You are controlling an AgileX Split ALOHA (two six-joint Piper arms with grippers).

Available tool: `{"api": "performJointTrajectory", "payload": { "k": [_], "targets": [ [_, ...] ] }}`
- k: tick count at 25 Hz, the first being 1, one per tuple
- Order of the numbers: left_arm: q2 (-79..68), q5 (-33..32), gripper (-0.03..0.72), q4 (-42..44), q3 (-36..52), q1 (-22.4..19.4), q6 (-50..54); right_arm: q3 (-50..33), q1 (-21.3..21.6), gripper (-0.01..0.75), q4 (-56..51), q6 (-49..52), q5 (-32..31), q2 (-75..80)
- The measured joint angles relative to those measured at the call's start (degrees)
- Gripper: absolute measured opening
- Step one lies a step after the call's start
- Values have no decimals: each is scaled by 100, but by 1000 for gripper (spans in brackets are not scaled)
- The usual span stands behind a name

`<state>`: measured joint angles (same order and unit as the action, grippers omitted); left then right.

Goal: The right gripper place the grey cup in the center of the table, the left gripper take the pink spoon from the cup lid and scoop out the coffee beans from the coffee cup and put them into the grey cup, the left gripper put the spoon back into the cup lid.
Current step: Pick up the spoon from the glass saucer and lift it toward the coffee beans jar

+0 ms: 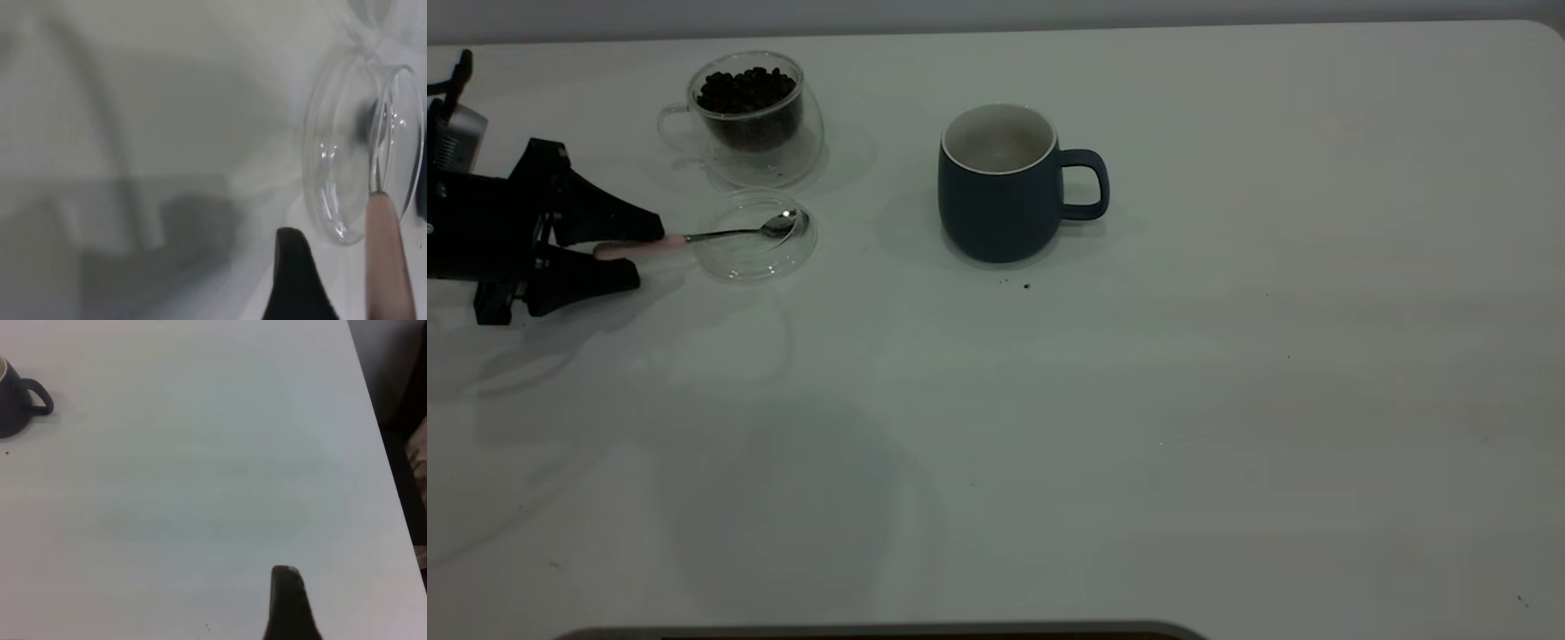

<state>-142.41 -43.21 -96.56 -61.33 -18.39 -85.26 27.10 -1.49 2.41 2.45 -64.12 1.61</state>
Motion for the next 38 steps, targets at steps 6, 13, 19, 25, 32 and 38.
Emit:
{"api": "performJointTrajectory", "payload": {
  "k": [6,13,19,25,32,38],
  "targets": [
    [0,-15,450,-20,-9,5,0,0,0,531,0,0,0,0],
    [0,-116,255,-20,-14,5,0,0,0,531,0,0,0,0],
    [0,-443,127,-36,-16,5,0,0,0,531,0,0,0,0],
    [0,-550,126,-39,-16,5,131,0,0,531,0,0,0,0],
    [0,-648,126,-39,-16,-11,430,0,0,531,0,0,0,0],
    [127,-714,126,200,-16,-203,637,0,0,531,0,0,0,0]
  ]
}}
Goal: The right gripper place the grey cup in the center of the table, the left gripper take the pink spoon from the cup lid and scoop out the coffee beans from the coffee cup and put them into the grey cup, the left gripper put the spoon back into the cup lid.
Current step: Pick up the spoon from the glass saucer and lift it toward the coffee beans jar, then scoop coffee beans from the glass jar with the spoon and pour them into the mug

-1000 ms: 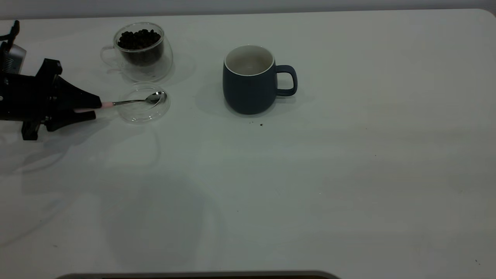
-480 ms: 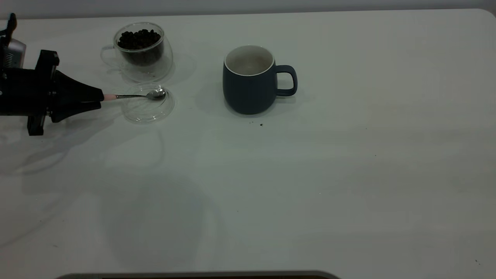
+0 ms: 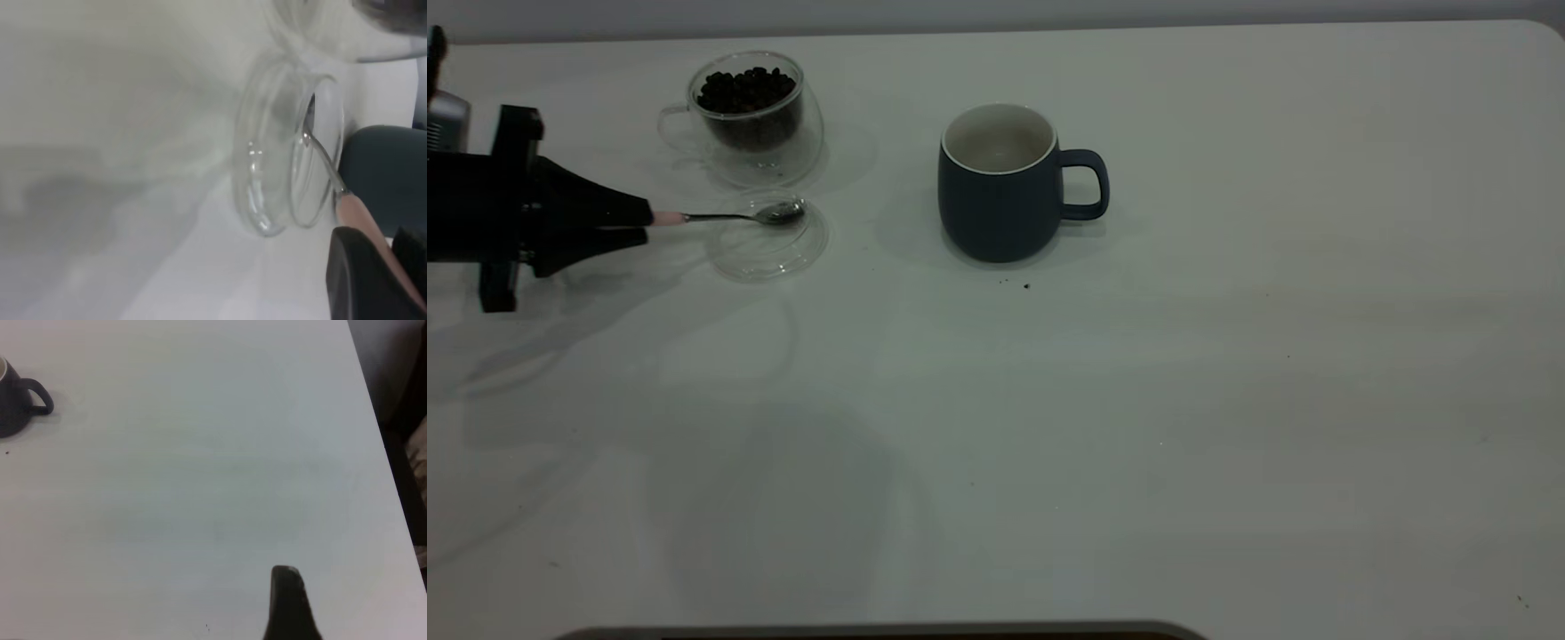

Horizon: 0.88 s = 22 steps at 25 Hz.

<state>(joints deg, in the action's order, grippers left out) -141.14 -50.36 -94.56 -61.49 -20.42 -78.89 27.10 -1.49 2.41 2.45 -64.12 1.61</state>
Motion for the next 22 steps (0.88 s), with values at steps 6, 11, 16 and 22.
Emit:
{"api": "performJointTrajectory", "payload": {
  "k": [6,11,16,22],
  "targets": [
    [439,-88,126,608,0,-365,617,0,0,531,0,0,0,0],
    [590,-841,126,1092,-87,-402,894,0,0,531,0,0,0,0],
    [635,-1417,126,1185,-637,-402,944,0,0,531,0,0,0,0],
    [635,-1476,126,1206,-1515,-402,985,0,0,531,0,0,0,0]
  ]
}}
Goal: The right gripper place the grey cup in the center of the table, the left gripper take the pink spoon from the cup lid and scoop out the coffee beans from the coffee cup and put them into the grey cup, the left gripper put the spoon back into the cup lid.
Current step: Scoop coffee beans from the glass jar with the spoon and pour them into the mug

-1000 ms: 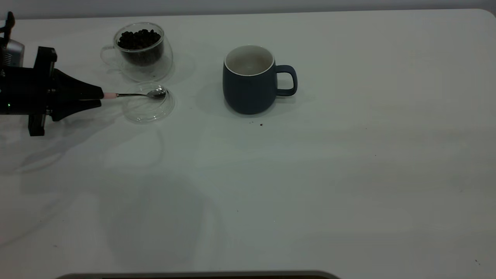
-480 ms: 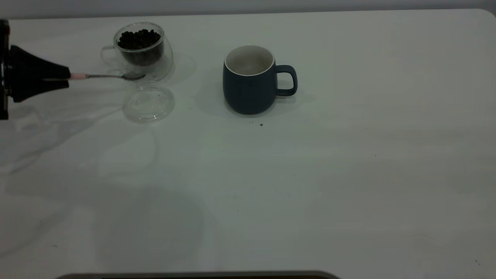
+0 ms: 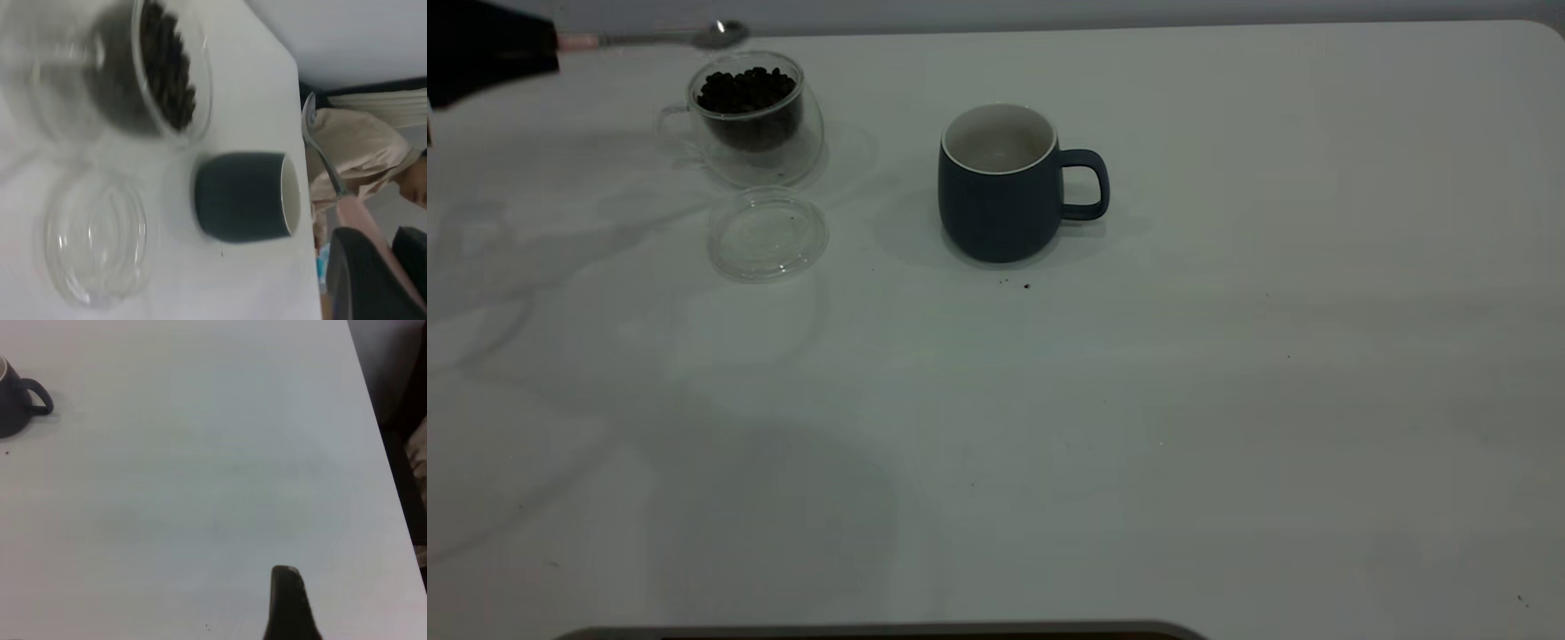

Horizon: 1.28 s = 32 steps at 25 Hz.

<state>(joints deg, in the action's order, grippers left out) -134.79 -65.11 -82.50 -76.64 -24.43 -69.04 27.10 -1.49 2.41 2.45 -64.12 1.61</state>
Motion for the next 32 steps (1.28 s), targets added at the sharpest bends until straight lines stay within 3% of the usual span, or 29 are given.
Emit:
{"api": "performJointTrajectory", "payload": {
  "k": [6,16,22,32],
  "targets": [
    [0,305,126,25,-387,39,-229,0,0,531,0,0,0,0],
    [-35,1799,126,63,-387,536,-1390,0,0,531,0,0,0,0],
    [-180,2098,126,57,-389,832,-1608,0,0,531,0,0,0,0],
    [-352,2092,126,29,-389,854,-1138,0,0,531,0,0,0,0]
  ]
}}
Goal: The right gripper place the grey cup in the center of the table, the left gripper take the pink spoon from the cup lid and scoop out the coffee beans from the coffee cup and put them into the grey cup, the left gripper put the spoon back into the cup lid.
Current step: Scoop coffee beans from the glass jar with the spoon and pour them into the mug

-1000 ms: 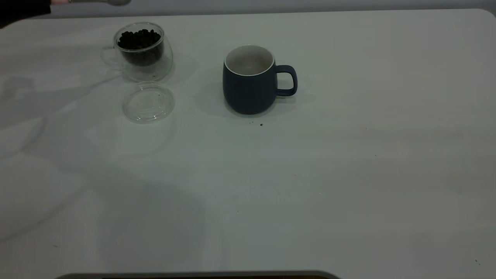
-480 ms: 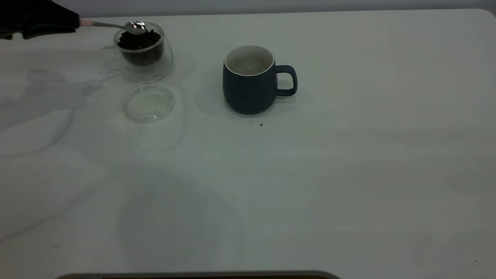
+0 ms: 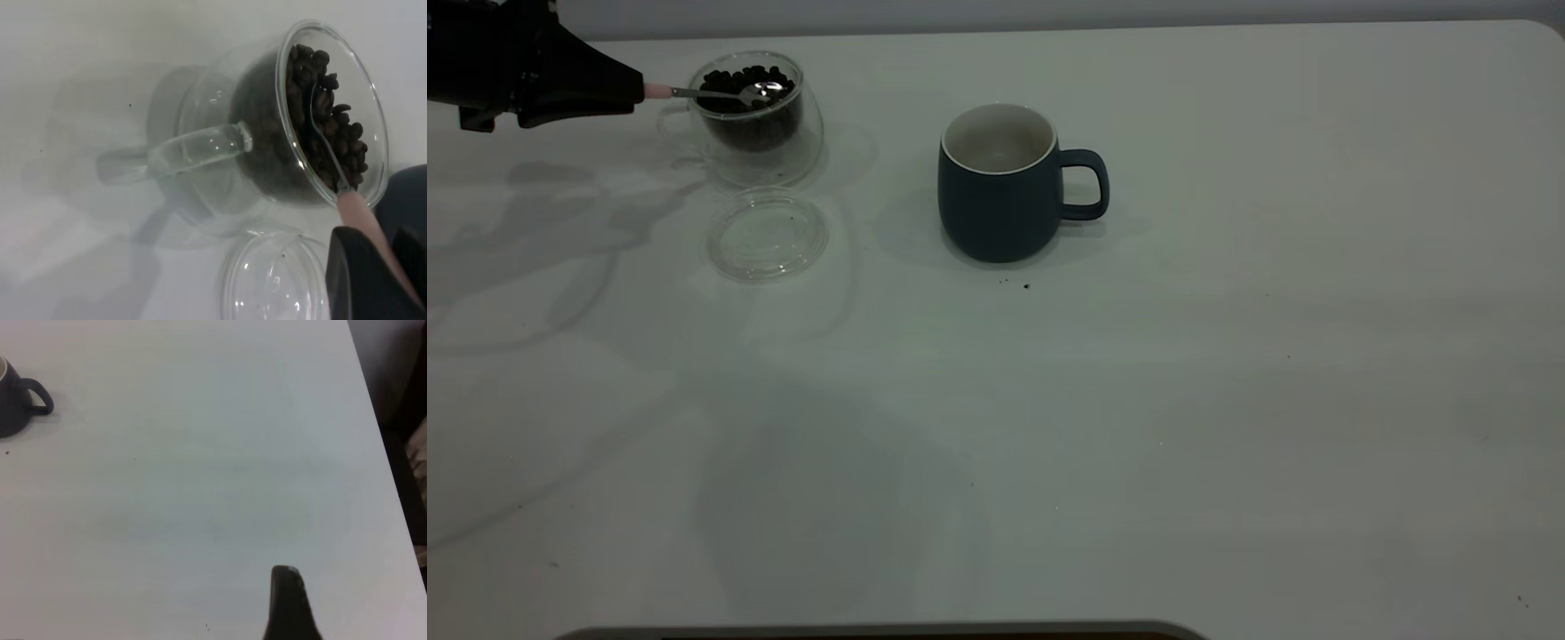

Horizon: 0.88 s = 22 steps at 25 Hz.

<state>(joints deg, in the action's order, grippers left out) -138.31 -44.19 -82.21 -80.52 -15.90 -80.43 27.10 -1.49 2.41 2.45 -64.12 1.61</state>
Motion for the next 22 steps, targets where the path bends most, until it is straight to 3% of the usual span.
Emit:
{"api": "performJointTrajectory", "payload": {
  "k": [16,22],
  "targets": [
    [0,-113,126,339,-5,0,1523,0,0,531,0,0,-5,0],
    [0,-179,126,282,-5,0,1627,0,0,531,0,0,-5,0]
  ]
}}
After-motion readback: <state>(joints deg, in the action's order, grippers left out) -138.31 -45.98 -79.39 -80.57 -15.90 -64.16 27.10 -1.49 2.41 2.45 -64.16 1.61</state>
